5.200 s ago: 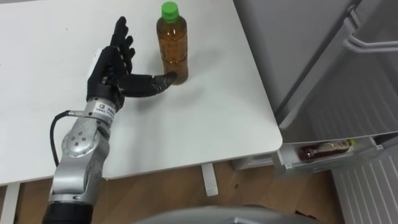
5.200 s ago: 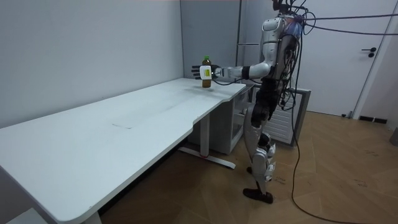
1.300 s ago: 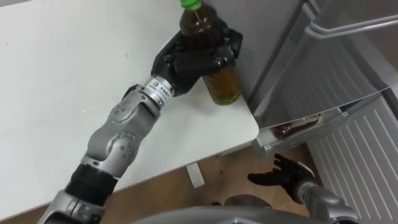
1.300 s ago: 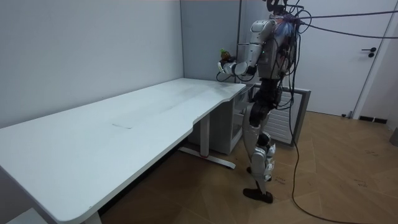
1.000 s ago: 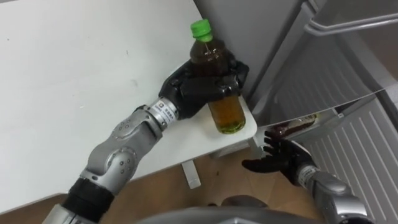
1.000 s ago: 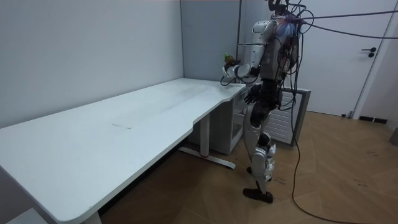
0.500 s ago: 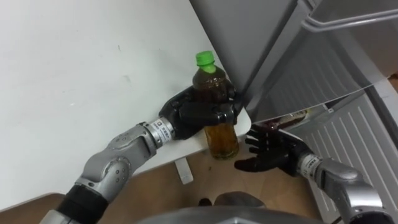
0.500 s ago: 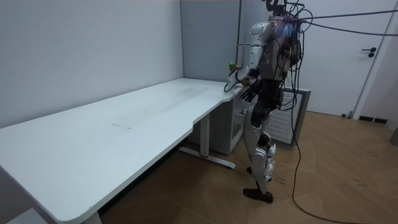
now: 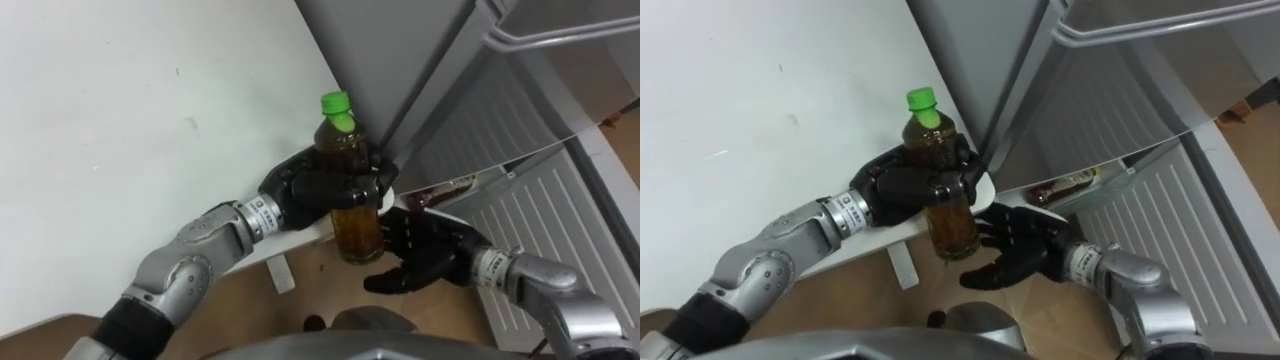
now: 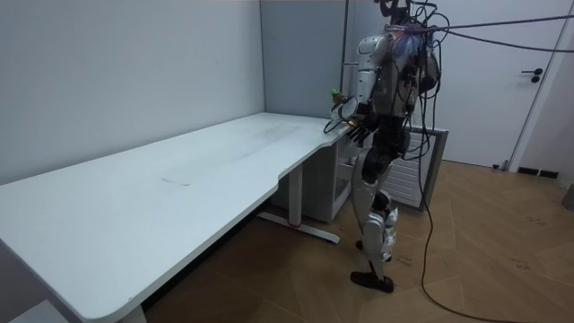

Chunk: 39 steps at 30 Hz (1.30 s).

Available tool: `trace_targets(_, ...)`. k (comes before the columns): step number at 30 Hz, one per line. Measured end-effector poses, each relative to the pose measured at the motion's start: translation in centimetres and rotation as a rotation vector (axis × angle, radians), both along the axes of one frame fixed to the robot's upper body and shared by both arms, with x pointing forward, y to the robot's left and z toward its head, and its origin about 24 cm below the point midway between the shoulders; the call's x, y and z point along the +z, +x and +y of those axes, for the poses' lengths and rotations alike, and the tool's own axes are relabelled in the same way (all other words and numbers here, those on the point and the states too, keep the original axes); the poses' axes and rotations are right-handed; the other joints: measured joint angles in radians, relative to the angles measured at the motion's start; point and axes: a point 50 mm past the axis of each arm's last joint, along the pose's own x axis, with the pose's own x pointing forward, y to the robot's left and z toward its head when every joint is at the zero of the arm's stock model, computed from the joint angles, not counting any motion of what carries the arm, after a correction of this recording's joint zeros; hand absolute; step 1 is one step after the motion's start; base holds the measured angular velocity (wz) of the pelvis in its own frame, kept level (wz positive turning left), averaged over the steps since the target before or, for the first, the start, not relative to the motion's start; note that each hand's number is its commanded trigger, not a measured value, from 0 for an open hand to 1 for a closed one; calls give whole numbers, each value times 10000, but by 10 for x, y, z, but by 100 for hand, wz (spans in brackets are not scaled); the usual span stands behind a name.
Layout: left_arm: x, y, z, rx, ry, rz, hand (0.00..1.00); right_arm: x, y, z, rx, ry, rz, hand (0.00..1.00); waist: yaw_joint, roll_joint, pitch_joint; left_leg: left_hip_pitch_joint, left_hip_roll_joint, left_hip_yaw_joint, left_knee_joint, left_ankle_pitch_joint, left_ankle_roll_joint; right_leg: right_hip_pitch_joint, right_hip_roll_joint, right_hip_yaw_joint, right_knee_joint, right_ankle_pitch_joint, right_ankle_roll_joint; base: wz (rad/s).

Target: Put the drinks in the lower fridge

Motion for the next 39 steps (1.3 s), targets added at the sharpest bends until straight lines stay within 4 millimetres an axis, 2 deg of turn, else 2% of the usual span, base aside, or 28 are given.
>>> trace_targets(7, 14, 9, -14, -625, 97, -849, 100, 8, -3, 9, 1211, 447, -77, 0, 13, 3, -4, -222, 190, 30, 307, -99, -56, -4, 11, -35, 15, 45, -66, 0)
trace_targets(13, 24, 12, -31, -1377, 111, -1603, 100, 9, -9, 24, 2089, 1175, 199, 0, 9, 45, 12, -399, 341, 325, 645, -177, -132, -100, 79, -11, 28, 78, -120, -6)
trace_targets(18, 27, 9, -39, -1727, -27, -1979, 100, 12, -11, 25, 2634, 1054, 213, 0, 12, 171, 90, -385, 334, 362, 635, -195, -121, -143, 94, -18, 7, 92, -141, -1)
trace_targets(24, 25, 10, -41, -1750, -34, -2090, 100, 12, -15, 28, 2960, 1515, 458, 0, 26, 187, 95, -337, 354, 438, 590, -253, -136, -186, 159, -1, 45, 121, -177, -3)
trace_targets(39, -2, 7, -42, -2099, -393, -646, 100, 9, -23, 17, 3588, 934, 1335, 0, -34, 193, 107, -475, 324, 600, 589, -307, -128, -415, 167, 192, 237, 89, -136, -3)
